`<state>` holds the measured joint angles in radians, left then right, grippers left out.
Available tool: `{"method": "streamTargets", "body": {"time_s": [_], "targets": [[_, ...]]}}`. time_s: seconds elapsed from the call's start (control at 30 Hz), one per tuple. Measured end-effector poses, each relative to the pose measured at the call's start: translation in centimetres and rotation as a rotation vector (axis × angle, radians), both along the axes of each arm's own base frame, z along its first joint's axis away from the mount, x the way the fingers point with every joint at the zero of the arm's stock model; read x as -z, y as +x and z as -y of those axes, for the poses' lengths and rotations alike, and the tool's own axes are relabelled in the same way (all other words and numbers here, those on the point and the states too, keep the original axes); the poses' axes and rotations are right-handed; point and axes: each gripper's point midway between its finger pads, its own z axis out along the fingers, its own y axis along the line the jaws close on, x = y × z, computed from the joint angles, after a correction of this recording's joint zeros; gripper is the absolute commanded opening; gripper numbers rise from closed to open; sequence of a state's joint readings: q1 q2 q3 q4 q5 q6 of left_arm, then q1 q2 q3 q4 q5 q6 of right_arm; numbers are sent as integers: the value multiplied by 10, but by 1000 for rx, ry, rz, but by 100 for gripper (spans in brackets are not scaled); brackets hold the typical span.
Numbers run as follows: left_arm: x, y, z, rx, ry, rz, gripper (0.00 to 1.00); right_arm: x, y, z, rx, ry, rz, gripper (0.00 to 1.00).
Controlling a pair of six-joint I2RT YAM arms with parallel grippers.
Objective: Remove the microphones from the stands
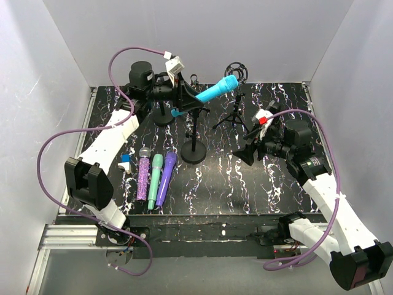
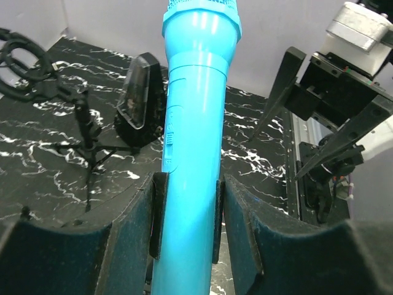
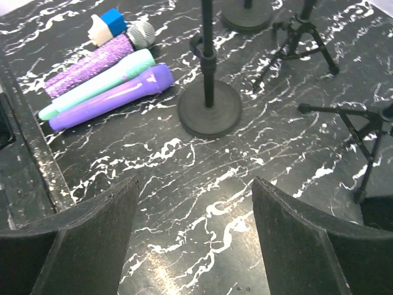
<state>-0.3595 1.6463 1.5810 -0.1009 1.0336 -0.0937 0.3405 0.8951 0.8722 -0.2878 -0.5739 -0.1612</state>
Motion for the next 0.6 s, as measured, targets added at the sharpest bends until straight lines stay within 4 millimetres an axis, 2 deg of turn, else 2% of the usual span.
{"method": "streamTargets", "body": {"time_s": [0.03,0.07,0.13,0.2,0.33,0.43,0.6], "targets": [[0,-3,3,14,1,3,36,-1,-2,-2,-17,5,-4,80],[1,-6,5,25,3,7,45,-2,-4,-4,-31,10,-5,80],[2,-9,8,39,7,20,60,-5,-5,-6,-49,18,-5,80],[3,-9,9,37,17,44,68,-8,-3,-9,-60,24,-4,80],[0,0,5,-10,44,75,71,-11,4,-14,-71,42,-9,80],[-15,6,6,-39,51,121,72,-11,8,-17,-73,55,-19,80],[-42,9,28,-28,57,228,72,-10,13,-22,-81,75,-32,80]]}}
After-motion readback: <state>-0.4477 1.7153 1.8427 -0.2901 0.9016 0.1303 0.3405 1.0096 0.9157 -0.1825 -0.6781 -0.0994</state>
